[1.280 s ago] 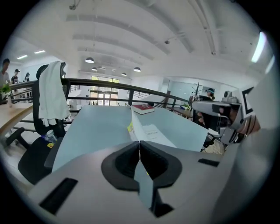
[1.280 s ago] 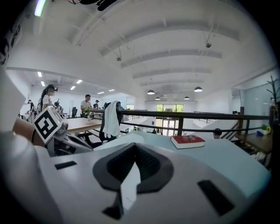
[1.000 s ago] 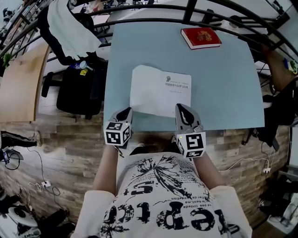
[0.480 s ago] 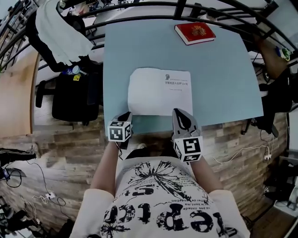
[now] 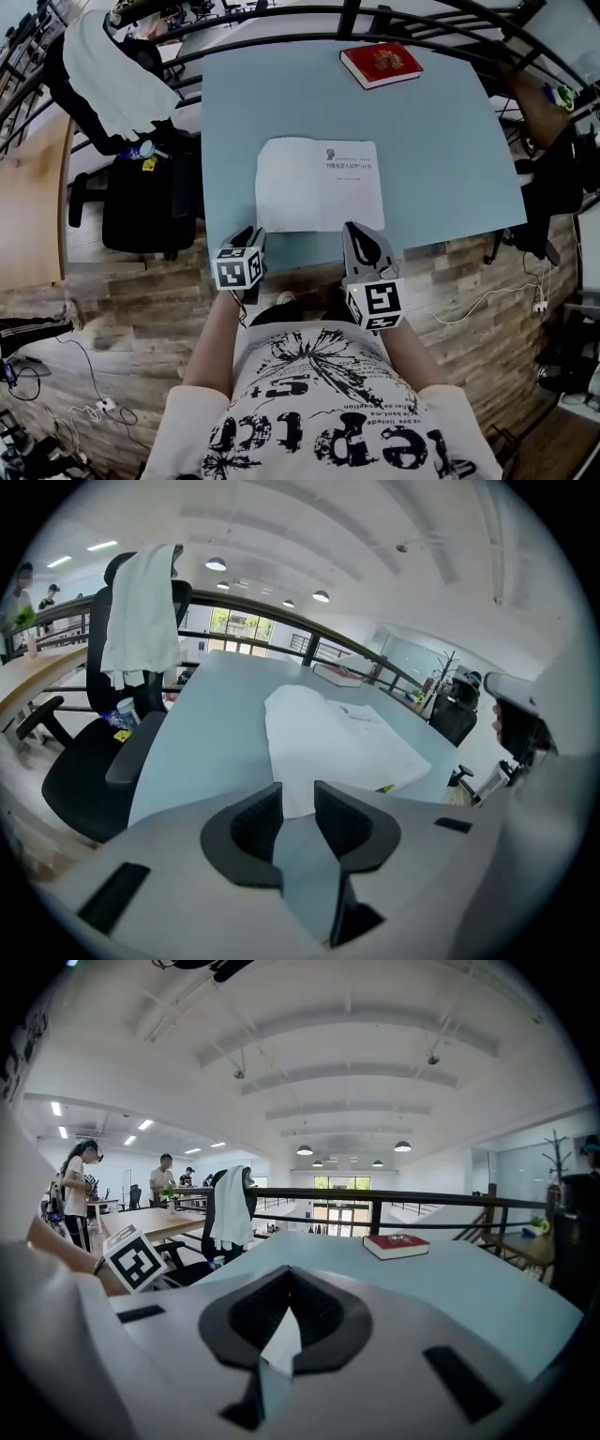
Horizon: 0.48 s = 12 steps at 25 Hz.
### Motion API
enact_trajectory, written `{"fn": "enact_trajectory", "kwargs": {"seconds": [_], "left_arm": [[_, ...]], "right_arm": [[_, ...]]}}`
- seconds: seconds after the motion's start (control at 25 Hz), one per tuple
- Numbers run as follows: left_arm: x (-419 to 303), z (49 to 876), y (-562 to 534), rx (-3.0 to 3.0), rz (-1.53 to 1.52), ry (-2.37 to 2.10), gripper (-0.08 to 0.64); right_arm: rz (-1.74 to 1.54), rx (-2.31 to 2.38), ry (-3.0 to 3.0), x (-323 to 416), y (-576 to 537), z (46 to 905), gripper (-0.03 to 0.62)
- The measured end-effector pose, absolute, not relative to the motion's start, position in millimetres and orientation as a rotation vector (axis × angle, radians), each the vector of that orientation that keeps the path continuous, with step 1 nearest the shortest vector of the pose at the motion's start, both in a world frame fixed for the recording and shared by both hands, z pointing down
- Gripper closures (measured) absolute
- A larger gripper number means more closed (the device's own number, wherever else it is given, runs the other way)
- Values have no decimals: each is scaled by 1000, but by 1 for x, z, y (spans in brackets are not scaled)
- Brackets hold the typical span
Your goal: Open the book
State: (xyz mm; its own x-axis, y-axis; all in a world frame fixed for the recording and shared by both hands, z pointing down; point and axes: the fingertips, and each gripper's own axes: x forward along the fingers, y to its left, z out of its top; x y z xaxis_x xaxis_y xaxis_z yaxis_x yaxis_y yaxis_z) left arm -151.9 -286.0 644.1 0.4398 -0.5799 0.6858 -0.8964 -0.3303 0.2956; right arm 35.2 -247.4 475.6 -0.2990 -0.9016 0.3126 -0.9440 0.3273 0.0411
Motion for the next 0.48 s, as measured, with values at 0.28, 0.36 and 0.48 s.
{"fn": "enact_trajectory", "kwargs": {"seconds": [0.28, 0.36, 0.48], "left_arm": [[-129, 548, -305, 2239, 398, -1316, 463], [-121, 518, -309, 2303, 331, -1338, 476], [-107, 480, -313, 2402, 280, -1383, 494]], "right_arm": [[116, 1659, -2406, 44, -251, 441, 581], [83, 1656, -2438, 48, -254, 430, 581], [40, 1656, -2481, 56, -260, 415, 581]]}}
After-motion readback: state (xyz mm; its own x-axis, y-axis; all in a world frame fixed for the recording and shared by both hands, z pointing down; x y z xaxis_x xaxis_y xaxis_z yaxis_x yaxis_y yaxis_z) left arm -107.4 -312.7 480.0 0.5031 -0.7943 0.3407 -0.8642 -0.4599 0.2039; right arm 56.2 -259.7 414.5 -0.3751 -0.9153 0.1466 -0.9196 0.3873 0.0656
